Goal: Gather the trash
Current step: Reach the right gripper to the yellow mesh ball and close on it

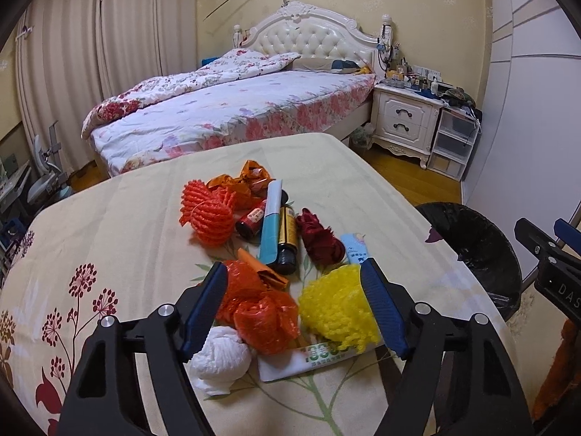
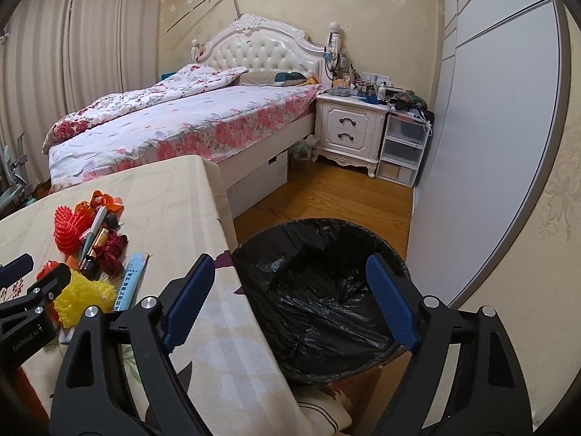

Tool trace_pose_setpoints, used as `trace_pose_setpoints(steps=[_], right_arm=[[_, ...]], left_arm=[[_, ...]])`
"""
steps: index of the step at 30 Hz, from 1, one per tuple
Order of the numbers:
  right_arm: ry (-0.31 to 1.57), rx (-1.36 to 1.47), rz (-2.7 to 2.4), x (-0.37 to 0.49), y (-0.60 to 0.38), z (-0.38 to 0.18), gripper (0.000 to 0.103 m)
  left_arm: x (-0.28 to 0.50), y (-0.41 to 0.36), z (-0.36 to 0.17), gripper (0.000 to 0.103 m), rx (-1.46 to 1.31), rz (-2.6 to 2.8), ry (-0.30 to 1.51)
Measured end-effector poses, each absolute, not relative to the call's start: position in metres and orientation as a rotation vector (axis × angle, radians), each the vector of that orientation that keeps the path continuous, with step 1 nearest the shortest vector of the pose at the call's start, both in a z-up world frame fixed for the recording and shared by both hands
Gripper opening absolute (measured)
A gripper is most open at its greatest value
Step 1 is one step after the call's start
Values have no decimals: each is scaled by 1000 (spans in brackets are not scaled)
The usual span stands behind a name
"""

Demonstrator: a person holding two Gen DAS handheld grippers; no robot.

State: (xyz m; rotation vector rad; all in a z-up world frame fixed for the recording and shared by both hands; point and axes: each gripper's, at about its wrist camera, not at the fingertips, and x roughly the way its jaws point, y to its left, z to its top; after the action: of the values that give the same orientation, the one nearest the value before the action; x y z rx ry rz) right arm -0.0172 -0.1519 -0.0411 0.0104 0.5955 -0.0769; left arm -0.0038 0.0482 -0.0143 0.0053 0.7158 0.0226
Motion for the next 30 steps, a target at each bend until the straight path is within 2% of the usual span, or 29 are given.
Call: trace_pose_setpoints(steps=[1, 3, 20, 26, 28, 30], right_arm=[[597, 3, -69, -19, -146, -42, 74], [606, 4, -48, -18, -143, -41, 73], [632, -14, 103, -14, -104, -31, 73], [642, -20, 206, -21, -73, -29, 75], [642, -20, 232, -23, -64, -28, 80], [643, -22, 252, -25, -56, -27, 81]], left_arm=[[-5, 54, -14, 71, 1, 34, 718], [-7, 65, -12, 70, -2, 51, 717], [-13, 109, -7, 70, -57, 89, 746], [-22, 128, -8, 70, -63, 130, 746], [-25, 136, -10, 70, -68, 145, 749], [-28, 144, -12, 70, -67, 166, 751]])
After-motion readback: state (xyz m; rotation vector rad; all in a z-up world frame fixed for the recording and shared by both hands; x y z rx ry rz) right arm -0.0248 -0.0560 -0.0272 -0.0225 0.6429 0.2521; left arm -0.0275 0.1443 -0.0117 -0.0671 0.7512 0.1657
